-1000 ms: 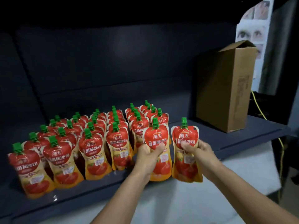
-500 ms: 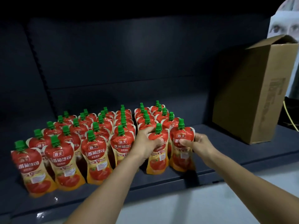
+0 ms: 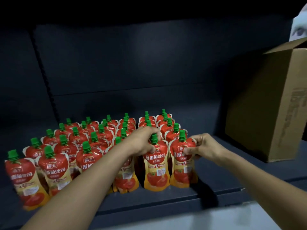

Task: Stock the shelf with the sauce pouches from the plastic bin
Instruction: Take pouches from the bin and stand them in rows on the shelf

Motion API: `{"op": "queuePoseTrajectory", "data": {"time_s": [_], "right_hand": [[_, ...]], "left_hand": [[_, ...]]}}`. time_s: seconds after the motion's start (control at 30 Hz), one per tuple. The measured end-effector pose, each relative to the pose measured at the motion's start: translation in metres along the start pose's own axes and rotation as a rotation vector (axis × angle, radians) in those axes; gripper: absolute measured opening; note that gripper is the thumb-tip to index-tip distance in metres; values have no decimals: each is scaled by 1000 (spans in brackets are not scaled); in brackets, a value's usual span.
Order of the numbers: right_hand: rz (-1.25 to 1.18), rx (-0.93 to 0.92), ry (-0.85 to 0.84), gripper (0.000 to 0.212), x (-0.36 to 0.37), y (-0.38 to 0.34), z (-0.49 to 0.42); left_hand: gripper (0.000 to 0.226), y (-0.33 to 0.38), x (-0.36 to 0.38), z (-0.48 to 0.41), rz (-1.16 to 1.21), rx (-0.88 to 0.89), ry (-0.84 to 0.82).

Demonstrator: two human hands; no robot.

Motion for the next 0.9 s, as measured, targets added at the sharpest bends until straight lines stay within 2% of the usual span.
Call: {"op": "queuePoseTrajectory", "data": {"time_s": [0.1,0.3,0.47,0.67,0.8,0.9], "right_hand": [[13,-4,-20,19,-1,1,-6],[18,-21,-44,8,0,2,-11],[51,-3,-68,15,0,3,-12],[91,-6,-45,13,0,-3,-10],[46,-3,-30,25,-1,-8,-6],[77,-45,72,45,-4,-11,-3]], "left_hand": [[27,-7,-1,-2,10,-5,-5],[38,-11,-2,-2,27,-40,10],[31,-13,1,-1,43,-37,19],[27,-8,-2,2,52,-23,-1],[40,-1,-5,9,40,-49,33],[51,-5,-28,27,83,-30,184]]}}
Point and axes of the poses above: each hand's wrist, its own z-axis away from the middle knuckle, its own x-axis out of the palm, y = z × x, the point moved 2 cm from there along -z, towards the middle knuckle, and after that the axes turned 4 degrees about y, right-handed, at the moved point
